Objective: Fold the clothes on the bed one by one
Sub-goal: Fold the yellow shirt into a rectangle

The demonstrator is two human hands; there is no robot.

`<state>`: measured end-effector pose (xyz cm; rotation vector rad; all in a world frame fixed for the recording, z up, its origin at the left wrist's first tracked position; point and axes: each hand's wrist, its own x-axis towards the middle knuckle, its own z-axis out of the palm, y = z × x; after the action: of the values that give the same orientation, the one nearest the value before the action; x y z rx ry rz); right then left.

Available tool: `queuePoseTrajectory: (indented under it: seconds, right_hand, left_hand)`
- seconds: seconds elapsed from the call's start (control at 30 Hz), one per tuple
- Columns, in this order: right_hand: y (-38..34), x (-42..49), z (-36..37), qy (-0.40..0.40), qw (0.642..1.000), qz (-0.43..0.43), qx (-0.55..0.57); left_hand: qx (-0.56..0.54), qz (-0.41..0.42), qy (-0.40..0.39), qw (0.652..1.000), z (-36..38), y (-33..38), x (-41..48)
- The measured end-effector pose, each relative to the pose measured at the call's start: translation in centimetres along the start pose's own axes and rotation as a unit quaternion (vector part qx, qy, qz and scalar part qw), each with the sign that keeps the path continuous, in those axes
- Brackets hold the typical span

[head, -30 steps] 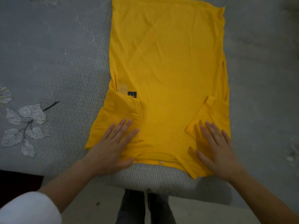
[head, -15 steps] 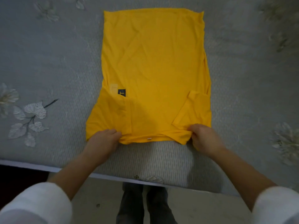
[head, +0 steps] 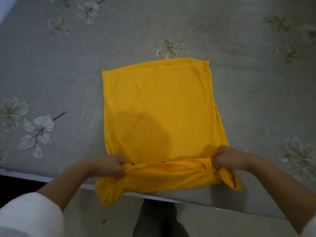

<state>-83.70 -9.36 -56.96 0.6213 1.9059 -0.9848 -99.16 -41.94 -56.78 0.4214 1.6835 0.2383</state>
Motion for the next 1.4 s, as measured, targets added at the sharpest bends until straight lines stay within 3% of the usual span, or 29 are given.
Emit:
queuePoseTrajectory:
  seconds: [0.1,0.43,0.53,0.63,0.73,0.8,0.87,0.93,1.0,1.1,1.23,1.3,1.4]
  right_hand:
    - [-1.5,1.7,-3.3,0.066,0.996,-0.012,0.056]
    - [-10.4,10.1,-16.0,0.152,0.981,-0.036,0.118]
    - [-12.4,13.4,-19.2,0.180,0.972,-0.018,0.149]
    - [-14.0,15.8,-21.2,0.229,0.957,-0.024,0.175]
    - [-14.5,17.0,-20.5,0.404,0.891,-0.093,0.188]
    - [-13.6,16.6,-18.0,0.527,0.829,-0.144,0.119]
    - [-12.0,16.1,-14.5,0.529,0.823,-0.203,-0.033]
    - [-10.1,16.5,-11.5,0.416,0.860,-0.206,-0.212]
    - [-8.0,17.9,-10.3,0.334,0.877,-0.156,-0.308]
    - [-6.0,19.1,-11.4,0.345,0.906,-0.058,-0.238]
    - [-5.9,18.2,-11.3,0.365,0.908,-0.063,-0.198]
    - [-5.9,17.1,-10.4,0.420,0.897,-0.062,-0.123]
    - [-4.1,14.8,-8.8,0.490,0.870,0.013,0.043]
  left_hand:
    - [-0.033,0.035,0.037,0.998,-4.5,0.4,0.0]
    - [-0.006,0.042,0.193,0.980,-21.2,1.9,3.8]
    - [0.042,0.023,0.266,0.963,-25.5,2.4,6.0]
    - [0.081,0.009,0.385,0.919,-28.3,2.9,8.5]
    - [0.046,0.010,0.529,0.848,-27.1,2.6,10.5]
    - [0.056,0.054,0.582,0.809,-23.8,2.0,11.2]
    - [0.122,0.088,0.583,0.798,-19.3,1.3,11.7]
    - [0.202,0.099,0.545,0.808,-15.0,0.2,12.4]
    - [0.235,0.077,0.514,0.821,-12.3,-1.0,13.2]
    - [0.213,0.022,0.510,0.833,-11.3,-2.3,14.0]
    - [0.197,-0.001,0.516,0.833,-11.1,-1.5,14.1]
    - [0.183,0.015,0.519,0.835,-10.2,-0.3,13.6]
    - [0.212,0.114,0.481,0.843,-7.1,1.1,12.9]
